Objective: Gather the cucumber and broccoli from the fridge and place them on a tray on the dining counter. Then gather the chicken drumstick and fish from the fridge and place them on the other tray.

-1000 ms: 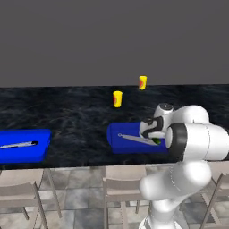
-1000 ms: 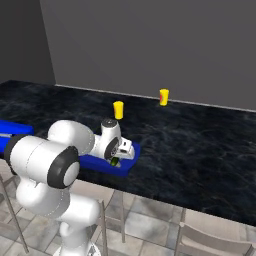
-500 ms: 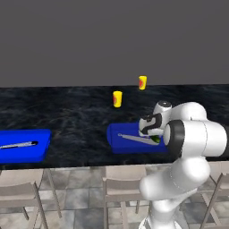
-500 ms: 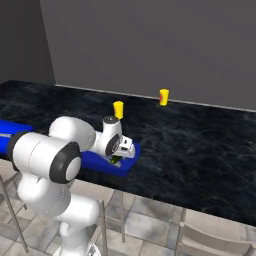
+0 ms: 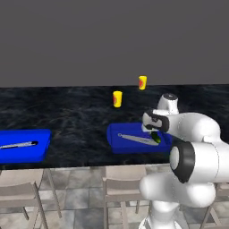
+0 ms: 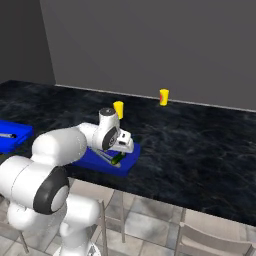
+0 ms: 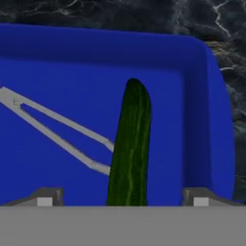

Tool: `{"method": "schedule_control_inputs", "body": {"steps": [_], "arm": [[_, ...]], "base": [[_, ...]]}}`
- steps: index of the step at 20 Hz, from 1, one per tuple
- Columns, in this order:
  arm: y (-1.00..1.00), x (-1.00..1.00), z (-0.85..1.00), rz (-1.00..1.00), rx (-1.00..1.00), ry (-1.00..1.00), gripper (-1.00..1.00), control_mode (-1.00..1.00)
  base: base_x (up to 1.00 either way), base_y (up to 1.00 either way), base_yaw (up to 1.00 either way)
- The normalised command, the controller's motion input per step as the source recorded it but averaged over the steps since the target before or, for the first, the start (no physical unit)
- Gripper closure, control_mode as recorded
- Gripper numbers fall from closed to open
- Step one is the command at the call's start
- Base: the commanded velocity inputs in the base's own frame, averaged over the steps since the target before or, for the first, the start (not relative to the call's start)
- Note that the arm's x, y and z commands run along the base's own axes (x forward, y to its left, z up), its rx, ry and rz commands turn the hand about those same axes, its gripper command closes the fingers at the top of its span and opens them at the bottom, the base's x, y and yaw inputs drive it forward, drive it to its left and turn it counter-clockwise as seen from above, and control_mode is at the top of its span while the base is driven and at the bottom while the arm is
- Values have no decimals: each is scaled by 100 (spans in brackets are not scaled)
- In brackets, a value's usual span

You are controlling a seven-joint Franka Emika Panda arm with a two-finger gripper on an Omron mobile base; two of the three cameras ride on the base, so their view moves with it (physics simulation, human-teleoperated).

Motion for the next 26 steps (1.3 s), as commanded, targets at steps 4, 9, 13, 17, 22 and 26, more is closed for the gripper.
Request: {"method": "schedule_control_inputs", "body": {"steps": [4, 9, 13, 17, 22, 26], "arm": [[0, -44, 86, 0, 0, 0, -100, -100], [0, -61, 90, 0, 0, 0, -100, -100], [5, -74, 91, 0, 0, 0, -100, -100], [13, -84, 86, 0, 0, 0, -100, -100], [29, -88, 67, 0, 0, 0, -100, -100], [32, -100, 36, 0, 0, 0, -100, -100]], "base": [[0, 0, 0], [0, 0, 0], [0, 0, 0], [0, 0, 0], [0, 0, 0], [0, 0, 0]]}}
